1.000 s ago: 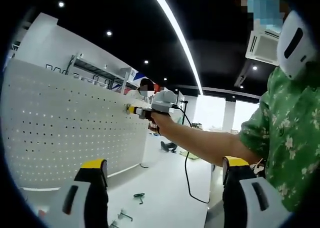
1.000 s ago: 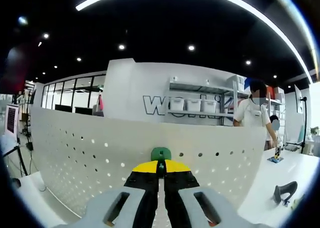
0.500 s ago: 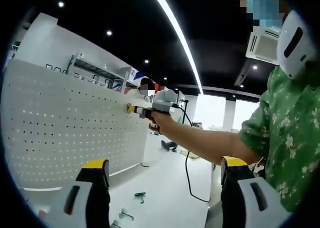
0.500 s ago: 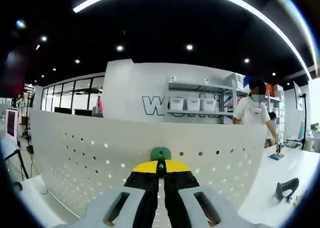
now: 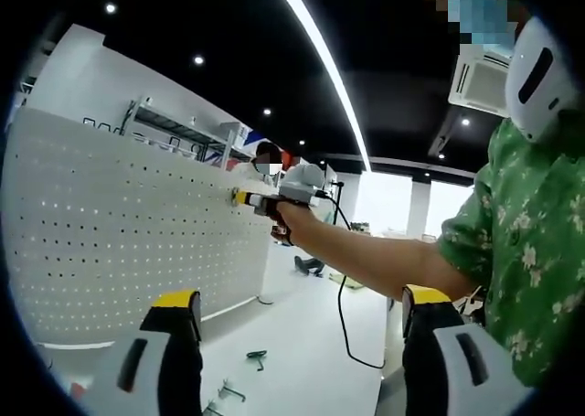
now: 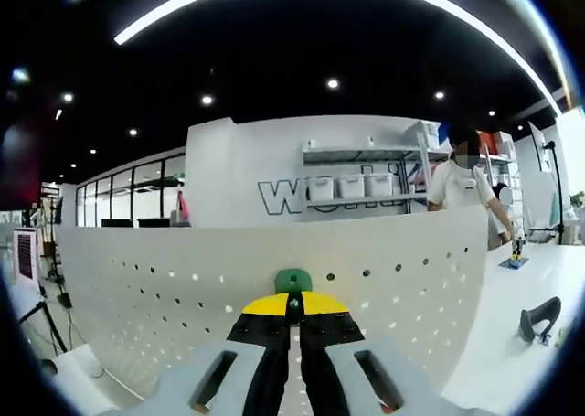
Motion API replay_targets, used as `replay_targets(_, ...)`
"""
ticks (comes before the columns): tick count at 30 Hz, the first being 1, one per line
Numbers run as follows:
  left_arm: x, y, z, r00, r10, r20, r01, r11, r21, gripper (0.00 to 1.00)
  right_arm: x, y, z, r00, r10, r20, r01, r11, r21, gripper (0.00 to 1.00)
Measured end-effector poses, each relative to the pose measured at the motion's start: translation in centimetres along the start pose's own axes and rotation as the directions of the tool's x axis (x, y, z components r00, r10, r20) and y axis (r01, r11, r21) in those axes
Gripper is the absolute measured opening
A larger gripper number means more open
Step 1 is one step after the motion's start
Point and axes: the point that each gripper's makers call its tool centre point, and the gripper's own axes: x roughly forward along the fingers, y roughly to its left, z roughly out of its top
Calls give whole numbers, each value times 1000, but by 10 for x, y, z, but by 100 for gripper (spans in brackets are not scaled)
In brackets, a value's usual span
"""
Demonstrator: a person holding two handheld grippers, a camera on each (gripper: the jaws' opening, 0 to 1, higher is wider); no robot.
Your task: Insert the hook assembly into the mounting plate slot until the hook locks in place.
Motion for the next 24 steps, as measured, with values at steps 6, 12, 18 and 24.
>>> replay_targets(6, 0, 1, 0, 1000, -2, -2, 2, 1000, 1, 92, 2, 1, -3, 1000, 2, 9, -3, 1000, 24, 1)
replay_targets(12, -1, 2, 0, 1000, 1, -1, -1, 1000, 4, 92, 2, 2, -3, 1000, 4, 12, -4, 1000, 14, 1)
replay_targets(18, 0, 2, -1, 1000, 2, -5, -2, 1000, 5, 92, 2, 3, -4, 1000, 6, 13, -5, 999, -39, 1)
replay_targets(24, 0, 2, -1, 1000, 0, -6, 0, 1000, 6, 93, 2, 4, -9, 1000, 19, -4, -19, 999, -37, 5)
